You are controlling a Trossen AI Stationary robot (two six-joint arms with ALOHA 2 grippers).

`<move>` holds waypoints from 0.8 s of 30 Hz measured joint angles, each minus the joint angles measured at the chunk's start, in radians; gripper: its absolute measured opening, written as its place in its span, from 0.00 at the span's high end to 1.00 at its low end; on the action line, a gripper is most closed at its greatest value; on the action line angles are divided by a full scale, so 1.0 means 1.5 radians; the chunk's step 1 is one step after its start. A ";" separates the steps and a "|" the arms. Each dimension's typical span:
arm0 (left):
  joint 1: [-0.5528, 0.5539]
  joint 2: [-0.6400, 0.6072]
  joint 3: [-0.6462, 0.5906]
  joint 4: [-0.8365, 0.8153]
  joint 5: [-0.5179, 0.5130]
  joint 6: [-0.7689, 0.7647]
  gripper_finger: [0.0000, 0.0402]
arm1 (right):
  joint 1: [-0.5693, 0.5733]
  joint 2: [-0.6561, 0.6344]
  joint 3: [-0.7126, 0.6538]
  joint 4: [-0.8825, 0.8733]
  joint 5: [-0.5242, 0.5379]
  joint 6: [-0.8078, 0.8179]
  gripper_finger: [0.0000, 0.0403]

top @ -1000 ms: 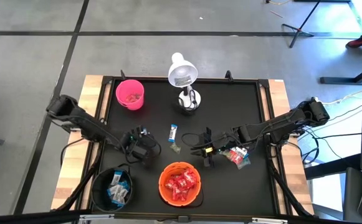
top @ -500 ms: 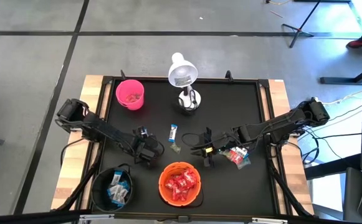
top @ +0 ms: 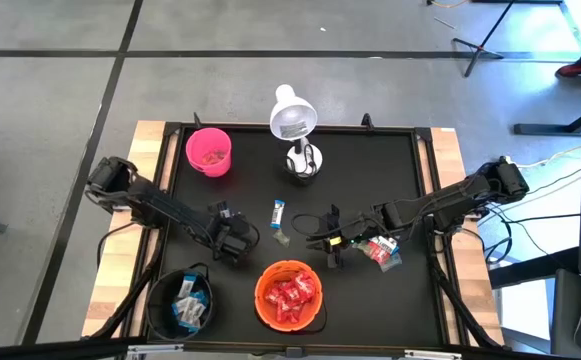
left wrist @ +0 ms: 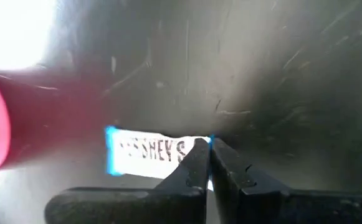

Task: Sort candy
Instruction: Put the white candy into the black bucket

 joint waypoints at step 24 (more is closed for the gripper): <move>-0.166 -0.267 0.226 -0.084 -0.128 0.056 1.00 | 0.000 0.000 0.000 -0.001 0.000 0.000 0.78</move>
